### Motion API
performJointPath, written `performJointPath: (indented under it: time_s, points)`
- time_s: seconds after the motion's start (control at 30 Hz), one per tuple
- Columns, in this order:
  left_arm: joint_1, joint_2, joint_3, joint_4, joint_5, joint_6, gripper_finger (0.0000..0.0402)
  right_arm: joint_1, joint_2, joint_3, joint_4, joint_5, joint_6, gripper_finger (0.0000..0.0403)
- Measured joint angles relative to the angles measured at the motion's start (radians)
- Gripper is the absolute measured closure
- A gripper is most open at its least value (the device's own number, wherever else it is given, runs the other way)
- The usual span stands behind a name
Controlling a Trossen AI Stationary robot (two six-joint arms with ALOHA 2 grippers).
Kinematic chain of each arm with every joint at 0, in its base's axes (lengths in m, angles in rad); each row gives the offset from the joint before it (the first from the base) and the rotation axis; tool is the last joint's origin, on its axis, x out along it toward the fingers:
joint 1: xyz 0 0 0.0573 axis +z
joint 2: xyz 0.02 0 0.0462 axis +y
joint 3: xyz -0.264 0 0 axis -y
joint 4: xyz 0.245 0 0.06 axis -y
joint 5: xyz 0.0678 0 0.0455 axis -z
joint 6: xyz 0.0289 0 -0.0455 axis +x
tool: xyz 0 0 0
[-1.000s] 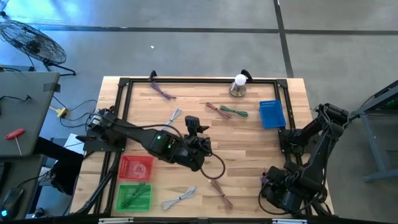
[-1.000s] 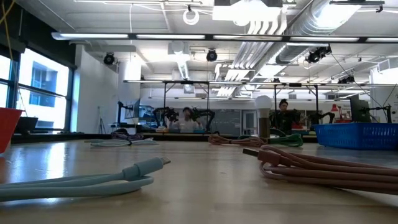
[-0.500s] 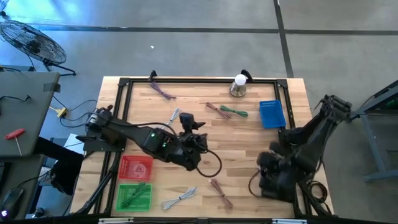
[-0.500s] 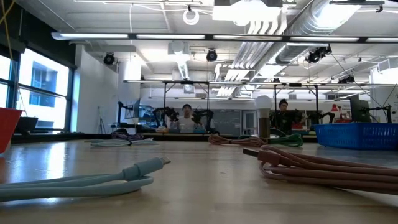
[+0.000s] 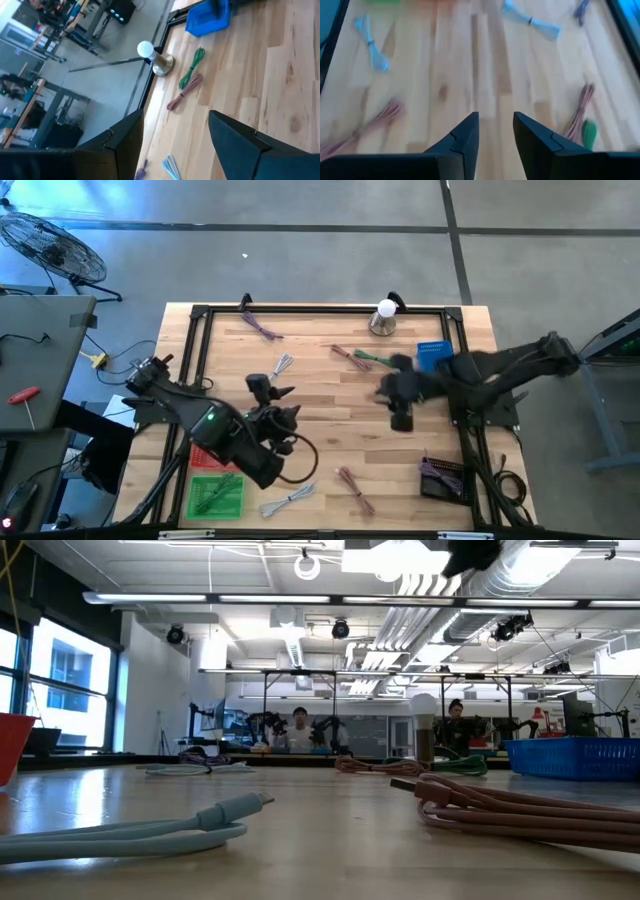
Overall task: Pick & Place USB Port
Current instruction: Put the top pink charger cable into the red bin
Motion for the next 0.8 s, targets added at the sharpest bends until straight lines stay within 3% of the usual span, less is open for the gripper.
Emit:
performJointPath:
  time_s: [0.17,0.33,0.8]
  points:
    - [-0.009,0.0,0.0,-0.05,0.023,-0.095,0.0186,-0.256,0.047,0.0,0.095,-0.164,-0.153,0.0298]
    - [-0.008,0.0,0.0,-0.05,0.025,-0.094,0.0186,-0.443,0.148,0.0,0.177,-0.308,-0.238,0.0304]
    - [-0.008,0.0,0.0,-0.056,0.027,-0.085,0.0186,-0.61,0.515,0.0,0.353,-0.359,-0.416,0.0304]
